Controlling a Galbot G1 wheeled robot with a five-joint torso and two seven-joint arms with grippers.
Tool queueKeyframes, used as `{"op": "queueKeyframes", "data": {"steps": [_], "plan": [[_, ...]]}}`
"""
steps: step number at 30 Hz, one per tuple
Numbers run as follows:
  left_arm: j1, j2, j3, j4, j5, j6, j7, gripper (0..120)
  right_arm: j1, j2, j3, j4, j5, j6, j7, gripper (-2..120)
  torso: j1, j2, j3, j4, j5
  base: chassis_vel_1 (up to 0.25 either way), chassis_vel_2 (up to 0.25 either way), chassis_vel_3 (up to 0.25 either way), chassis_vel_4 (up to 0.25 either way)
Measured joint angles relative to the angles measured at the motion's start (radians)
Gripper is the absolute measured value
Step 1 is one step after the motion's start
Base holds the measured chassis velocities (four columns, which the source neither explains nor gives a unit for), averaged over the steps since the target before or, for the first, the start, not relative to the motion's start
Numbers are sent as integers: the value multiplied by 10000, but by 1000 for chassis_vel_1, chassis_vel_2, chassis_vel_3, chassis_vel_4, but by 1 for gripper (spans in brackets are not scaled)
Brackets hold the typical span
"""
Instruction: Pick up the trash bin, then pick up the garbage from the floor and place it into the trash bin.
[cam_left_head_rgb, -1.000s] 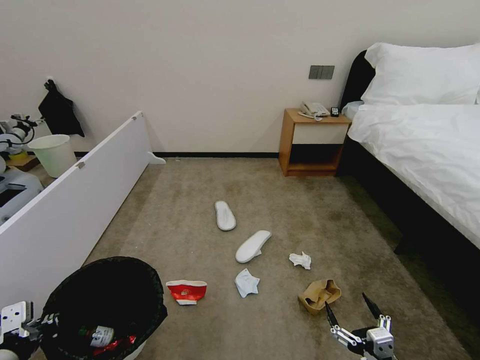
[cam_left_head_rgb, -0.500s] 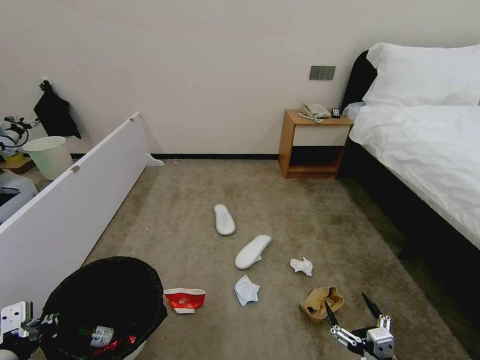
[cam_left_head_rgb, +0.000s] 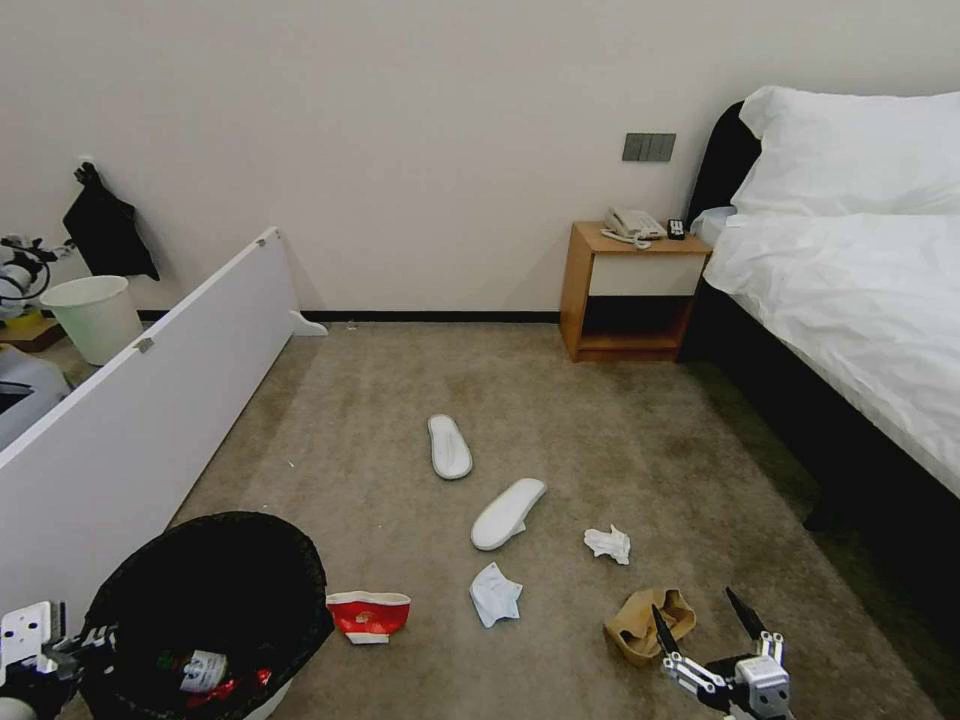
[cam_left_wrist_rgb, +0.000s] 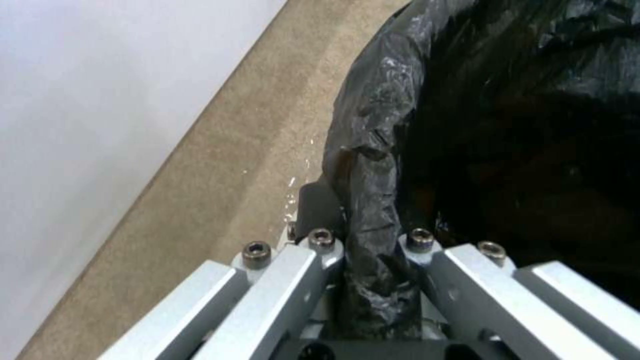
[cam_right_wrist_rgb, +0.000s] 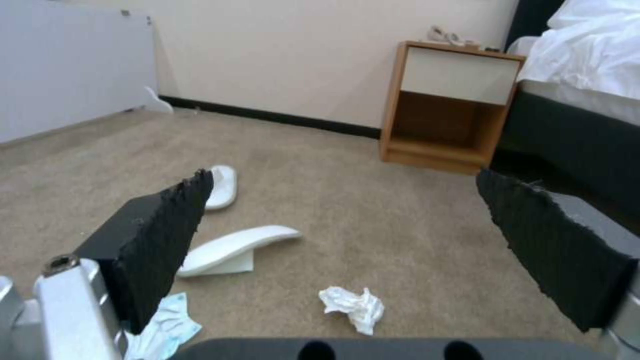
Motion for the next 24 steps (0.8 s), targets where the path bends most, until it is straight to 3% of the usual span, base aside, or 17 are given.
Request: {"op": "queueKeyframes", "data": {"steps": [13,23,24], "plan": [[5,5,-119,-1,-11,0,1,3,38,-23,-13,-45,38,0,43,100,0,0,0,0,0,-15,16,17,-7],[-13,35,-425,157,-6,0,-36,3,-35,-325,-250,-57,765,-499,959,100,0,1,0,0,1,-3,5,2,-6],[-10,31,-447,157,-6,0,-49,3,-73,-476,-369,-105,899,-733,1427,100,1,0,0,0,0,0,0,0,0]]}}
